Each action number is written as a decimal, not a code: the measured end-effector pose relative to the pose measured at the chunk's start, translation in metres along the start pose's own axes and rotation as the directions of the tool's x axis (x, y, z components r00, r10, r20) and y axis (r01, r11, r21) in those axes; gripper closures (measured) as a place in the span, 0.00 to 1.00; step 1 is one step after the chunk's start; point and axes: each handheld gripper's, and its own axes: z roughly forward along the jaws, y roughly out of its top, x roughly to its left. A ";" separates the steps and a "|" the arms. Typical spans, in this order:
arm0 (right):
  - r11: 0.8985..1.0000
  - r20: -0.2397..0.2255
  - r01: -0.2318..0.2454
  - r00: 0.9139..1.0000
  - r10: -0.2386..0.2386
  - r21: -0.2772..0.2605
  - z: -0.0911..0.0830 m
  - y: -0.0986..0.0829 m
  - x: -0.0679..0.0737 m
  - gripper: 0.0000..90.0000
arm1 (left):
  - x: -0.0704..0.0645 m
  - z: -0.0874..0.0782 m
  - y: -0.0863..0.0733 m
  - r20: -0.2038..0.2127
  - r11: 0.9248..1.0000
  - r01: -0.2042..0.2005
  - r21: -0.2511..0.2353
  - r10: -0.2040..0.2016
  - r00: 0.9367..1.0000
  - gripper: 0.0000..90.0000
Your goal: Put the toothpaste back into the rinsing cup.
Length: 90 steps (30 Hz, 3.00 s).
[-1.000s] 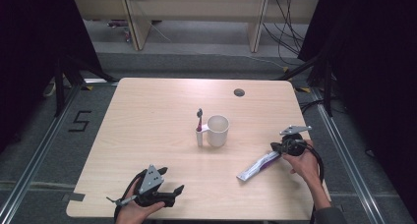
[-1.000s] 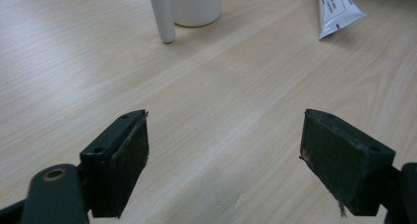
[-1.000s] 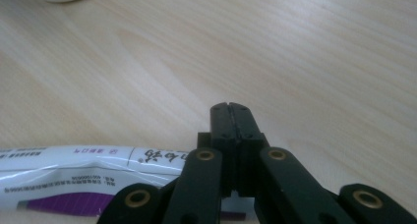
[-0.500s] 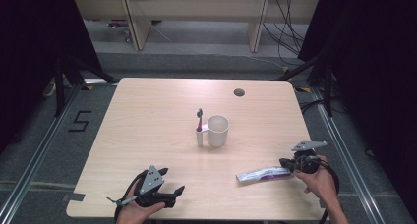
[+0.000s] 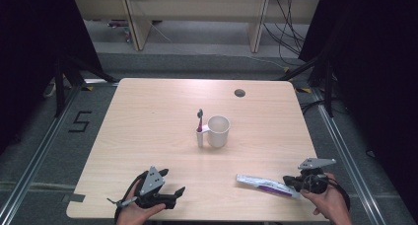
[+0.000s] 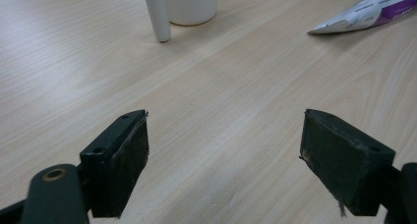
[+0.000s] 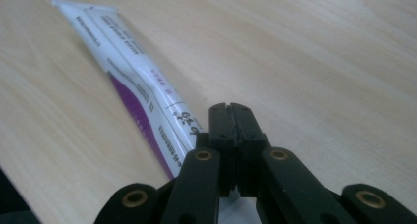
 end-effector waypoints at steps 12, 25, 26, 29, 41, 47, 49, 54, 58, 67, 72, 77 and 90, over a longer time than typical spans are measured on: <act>0.999 -0.024 0.043 0.999 -0.043 0.018 -0.012 -0.005 0.016 0.93 | 0.000 0.000 0.000 -0.001 1.000 -0.002 0.004 0.002 1.000 0.20; 0.967 -0.054 0.250 0.967 -0.248 0.045 -0.007 0.015 0.034 0.57 | 0.001 -0.001 0.000 -0.001 1.000 -0.005 0.002 0.005 1.000 0.20; 0.964 -0.059 0.258 0.965 -0.255 0.064 -0.006 0.017 0.035 0.56 | 0.001 -0.001 0.000 -0.003 1.000 -0.005 0.004 0.005 1.000 0.20; 0.960 -0.064 0.263 0.964 -0.257 0.099 -0.001 0.021 0.041 0.51 | 0.001 -0.001 -0.001 -0.001 1.000 -0.005 0.002 0.005 1.000 0.20; 0.921 -0.097 0.309 0.951 -0.294 0.238 0.021 0.035 0.049 0.48 | 0.001 -0.002 0.000 -0.008 1.000 -0.002 0.003 0.002 1.000 0.20; 0.894 -0.124 0.367 0.930 -0.346 0.257 0.031 0.040 0.049 0.53 | 0.001 -0.002 0.000 -0.007 1.000 -0.003 0.004 0.003 1.000 0.20; 0.883 -0.138 0.385 0.923 -0.360 0.268 0.034 0.042 0.049 0.55 | 0.001 -0.002 0.000 -0.005 1.000 -0.006 0.004 0.006 1.000 0.20; 0.875 -0.147 0.371 0.928 -0.342 0.311 0.040 0.044 0.051 0.60 | 0.001 -0.002 0.000 -0.003 1.000 -0.006 0.003 0.006 1.000 0.20; 0.867 -0.154 0.368 0.930 -0.335 0.336 0.044 0.045 0.053 0.63 | 0.001 -0.001 0.000 -0.002 1.000 -0.007 0.004 0.007 1.000 0.20; 0.849 -0.153 0.367 0.930 -0.333 0.379 0.046 0.049 0.056 0.69 | 0.001 -0.001 0.000 -0.002 1.000 -0.007 0.003 0.007 1.000 0.20; 0.843 -0.146 0.352 0.936 -0.320 0.407 0.045 0.052 0.060 0.75 | 0.001 -0.001 -0.001 0.003 1.000 -0.006 -0.003 0.006 1.000 0.20; 0.830 -0.184 0.365 0.931 -0.316 0.422 0.048 0.053 0.064 0.84 | 0.000 0.000 -0.001 0.001 1.000 0.000 -0.010 0.000 1.000 0.20; 0.777 -0.182 0.392 0.920 -0.348 0.493 0.052 0.060 0.072 0.85 | 0.000 -0.001 -0.001 -0.002 1.000 -0.009 0.010 0.009 1.000 0.20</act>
